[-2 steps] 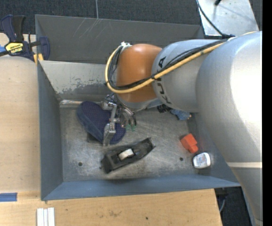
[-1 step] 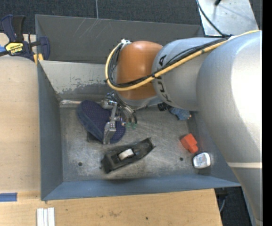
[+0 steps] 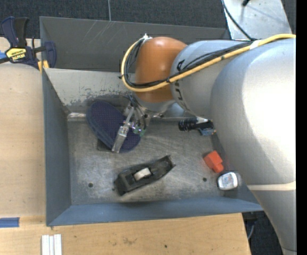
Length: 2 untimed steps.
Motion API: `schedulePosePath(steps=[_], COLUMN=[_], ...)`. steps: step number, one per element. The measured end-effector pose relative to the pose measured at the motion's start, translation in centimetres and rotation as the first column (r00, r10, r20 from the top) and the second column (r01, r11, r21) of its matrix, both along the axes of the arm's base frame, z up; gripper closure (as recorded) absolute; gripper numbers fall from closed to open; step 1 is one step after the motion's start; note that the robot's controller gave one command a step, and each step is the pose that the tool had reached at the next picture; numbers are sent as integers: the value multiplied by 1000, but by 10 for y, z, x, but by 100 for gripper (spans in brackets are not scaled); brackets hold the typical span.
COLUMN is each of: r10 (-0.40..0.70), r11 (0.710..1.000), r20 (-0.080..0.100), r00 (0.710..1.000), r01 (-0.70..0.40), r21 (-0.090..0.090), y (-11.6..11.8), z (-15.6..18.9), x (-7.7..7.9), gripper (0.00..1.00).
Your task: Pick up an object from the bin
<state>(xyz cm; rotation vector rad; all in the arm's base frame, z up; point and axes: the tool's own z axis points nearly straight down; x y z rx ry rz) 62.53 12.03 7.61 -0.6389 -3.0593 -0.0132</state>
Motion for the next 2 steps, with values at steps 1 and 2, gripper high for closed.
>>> schedulePosePath(steps=[1, 2], r10=[-644, -640], r11=[765, 768], r20=[17, 16], r00=[765, 768], r01=[644, 640], r21=[-4, -9], y=[31, 31], z=[-1, 1], x=[-7, -6], gripper=[0, 0])
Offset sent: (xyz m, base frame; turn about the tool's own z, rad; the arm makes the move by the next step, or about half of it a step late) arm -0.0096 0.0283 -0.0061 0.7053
